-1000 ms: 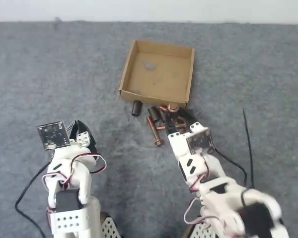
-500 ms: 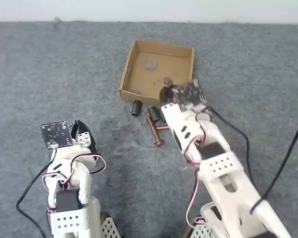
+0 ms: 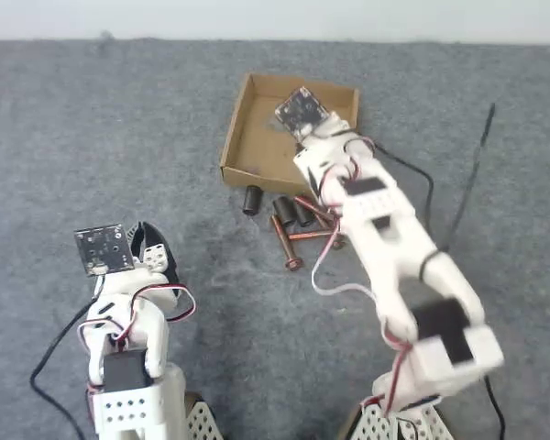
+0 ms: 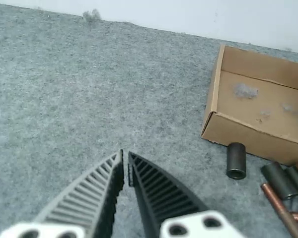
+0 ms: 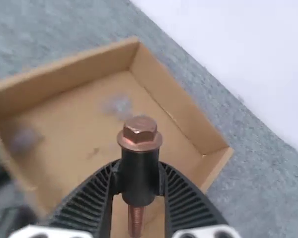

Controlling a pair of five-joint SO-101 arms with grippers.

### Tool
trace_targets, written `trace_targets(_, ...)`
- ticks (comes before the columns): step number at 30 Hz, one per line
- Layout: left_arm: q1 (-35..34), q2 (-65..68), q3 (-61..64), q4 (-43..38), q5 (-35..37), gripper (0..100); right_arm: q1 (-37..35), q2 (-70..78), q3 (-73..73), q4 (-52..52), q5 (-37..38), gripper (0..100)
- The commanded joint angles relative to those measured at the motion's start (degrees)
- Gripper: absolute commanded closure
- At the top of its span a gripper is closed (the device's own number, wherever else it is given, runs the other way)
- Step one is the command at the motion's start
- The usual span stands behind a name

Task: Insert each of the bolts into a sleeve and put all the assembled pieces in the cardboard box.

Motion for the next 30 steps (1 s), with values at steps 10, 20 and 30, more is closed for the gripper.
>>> trace_targets(10, 0.0, -0.2, -0.5, -2.2, -0.8, 99, 1.9, 11.1, -16.6, 6.9, 4.7, 81.7)
trace_targets(20, 0.0, -0.2, -0.5, -3.0, -0.8, 99, 1.5, 0.7, -16.4, 18.5, 4.2, 97.8)
trace_targets(30, 0.0, -0.1, -0.5, -3.0, -0.8, 99, 0.0, -14.7, -16.4, 54.7, -13.3, 99.2)
